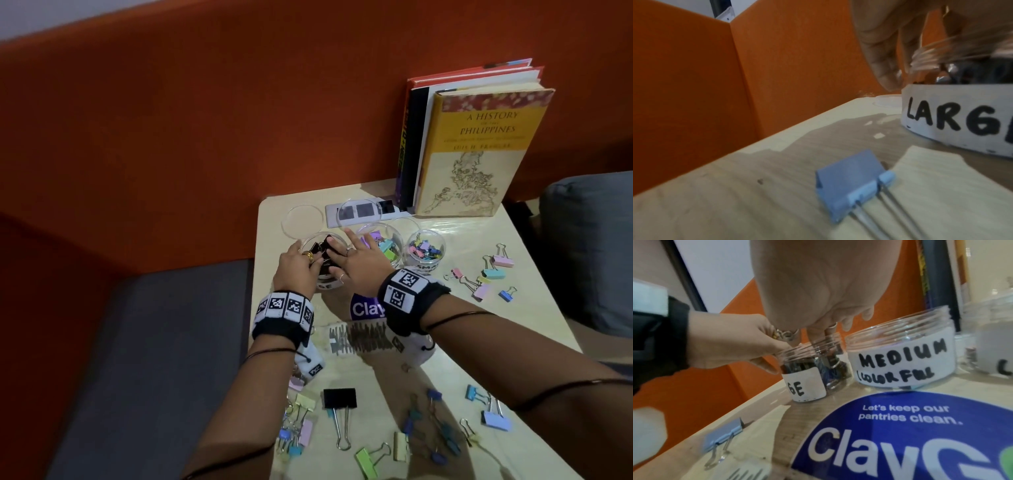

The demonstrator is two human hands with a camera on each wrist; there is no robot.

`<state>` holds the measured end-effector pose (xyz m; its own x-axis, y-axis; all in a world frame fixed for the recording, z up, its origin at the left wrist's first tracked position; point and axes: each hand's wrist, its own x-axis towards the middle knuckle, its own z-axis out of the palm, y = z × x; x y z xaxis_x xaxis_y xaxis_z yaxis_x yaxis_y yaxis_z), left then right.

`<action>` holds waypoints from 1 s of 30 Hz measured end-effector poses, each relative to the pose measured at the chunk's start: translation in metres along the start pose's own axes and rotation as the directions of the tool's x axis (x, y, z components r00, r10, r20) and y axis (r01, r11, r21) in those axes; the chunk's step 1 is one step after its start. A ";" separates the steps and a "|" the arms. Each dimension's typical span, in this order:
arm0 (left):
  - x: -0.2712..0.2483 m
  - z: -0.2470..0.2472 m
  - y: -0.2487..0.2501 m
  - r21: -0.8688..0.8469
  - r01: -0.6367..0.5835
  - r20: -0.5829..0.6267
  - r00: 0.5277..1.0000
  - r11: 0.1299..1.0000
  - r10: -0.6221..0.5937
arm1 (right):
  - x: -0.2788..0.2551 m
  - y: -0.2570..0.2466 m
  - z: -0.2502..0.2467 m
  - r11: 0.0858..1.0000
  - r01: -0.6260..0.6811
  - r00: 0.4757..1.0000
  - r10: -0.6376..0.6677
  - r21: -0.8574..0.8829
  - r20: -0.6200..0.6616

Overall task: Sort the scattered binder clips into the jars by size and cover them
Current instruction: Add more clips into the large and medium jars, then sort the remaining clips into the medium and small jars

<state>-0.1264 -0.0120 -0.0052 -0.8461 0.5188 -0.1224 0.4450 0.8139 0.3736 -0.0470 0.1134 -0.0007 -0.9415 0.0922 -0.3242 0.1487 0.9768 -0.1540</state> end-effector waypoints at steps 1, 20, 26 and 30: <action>-0.003 -0.002 0.001 0.030 -0.019 0.000 1.000 0.999 0.019 | -0.004 0.002 0.001 1.000 0.017 1.000 -0.017 0.025 -0.020; -0.168 0.036 -0.085 0.036 0.074 0.221 0.972 0.997 -0.080 | -0.180 0.017 0.111 0.875 0.037 0.999 -0.015 0.483 -0.050; -0.167 0.035 -0.079 -0.114 0.131 0.215 0.971 0.985 -0.105 | -0.200 0.008 0.110 0.912 0.018 1.000 -0.023 0.410 0.008; -0.162 0.033 -0.075 -0.123 0.136 0.264 0.959 0.983 -0.100 | -0.196 0.004 0.112 0.946 -0.012 0.996 0.039 0.324 -0.075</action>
<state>-0.0129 -0.1485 -0.0434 -0.7788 0.4856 -0.3972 0.2866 0.8386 0.4633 0.1718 0.0773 -0.0420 -0.9551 0.1440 -0.2591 0.2501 0.8605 -0.4438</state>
